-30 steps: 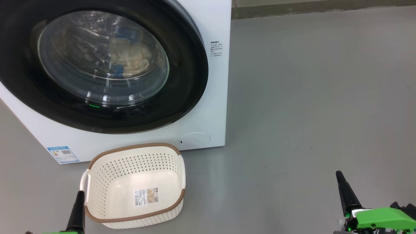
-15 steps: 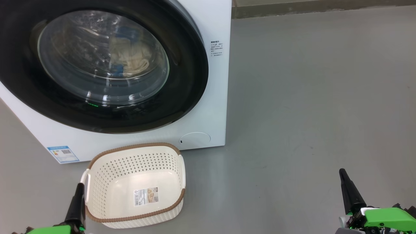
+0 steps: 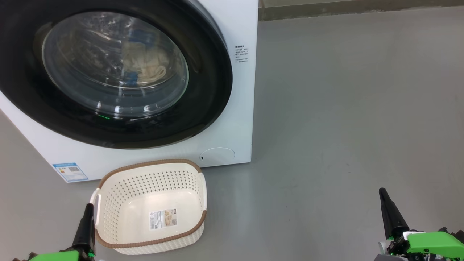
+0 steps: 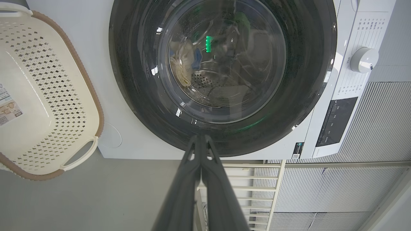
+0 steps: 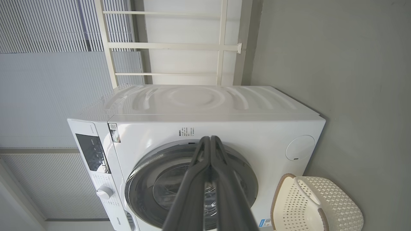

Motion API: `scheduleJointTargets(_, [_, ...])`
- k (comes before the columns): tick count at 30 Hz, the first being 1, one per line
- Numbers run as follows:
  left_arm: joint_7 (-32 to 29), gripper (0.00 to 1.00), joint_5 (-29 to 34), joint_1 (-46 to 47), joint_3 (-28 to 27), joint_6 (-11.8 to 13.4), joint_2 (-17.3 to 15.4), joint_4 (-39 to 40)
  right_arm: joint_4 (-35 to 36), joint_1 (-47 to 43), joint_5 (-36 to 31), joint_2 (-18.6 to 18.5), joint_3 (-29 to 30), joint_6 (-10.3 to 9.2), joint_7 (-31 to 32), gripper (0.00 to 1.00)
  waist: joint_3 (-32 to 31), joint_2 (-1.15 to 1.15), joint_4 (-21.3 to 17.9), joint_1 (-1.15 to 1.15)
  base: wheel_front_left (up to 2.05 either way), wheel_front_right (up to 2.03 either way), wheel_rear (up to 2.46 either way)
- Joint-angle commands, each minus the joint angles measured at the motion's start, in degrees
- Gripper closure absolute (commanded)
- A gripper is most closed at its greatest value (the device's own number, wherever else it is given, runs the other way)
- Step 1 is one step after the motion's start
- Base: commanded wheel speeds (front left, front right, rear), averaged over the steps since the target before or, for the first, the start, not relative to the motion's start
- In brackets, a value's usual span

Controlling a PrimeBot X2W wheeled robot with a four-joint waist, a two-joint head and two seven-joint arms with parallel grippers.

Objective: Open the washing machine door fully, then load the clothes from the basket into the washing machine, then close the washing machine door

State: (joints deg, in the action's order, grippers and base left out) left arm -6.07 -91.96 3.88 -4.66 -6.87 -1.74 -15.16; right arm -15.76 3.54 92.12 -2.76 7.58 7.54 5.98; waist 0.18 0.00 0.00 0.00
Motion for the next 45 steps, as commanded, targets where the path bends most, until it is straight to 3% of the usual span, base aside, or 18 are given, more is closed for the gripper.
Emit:
scheduleJointTargets(1, [-0.4, 1.00, -0.2, 2.3, -1.9, -0.6, -1.1, 1.1, 1.7, 2.6, 0.2, -0.3, -1.2, -0.05, 0.4, 1.00, 0.0, 0.00, 0.0, 0.00, 0.00, 0.00, 0.00])
scheduleJointTargets(45, [-0.4, 1.00, -0.2, 2.3, -1.9, -0.6, -1.1, 1.1, 1.7, 2.6, 0.1, -0.2, -1.1, -0.05, 0.5, 1.00, 0.0, 0.00, 0.0, 0.00, 0.00, 0.00, 0.00])
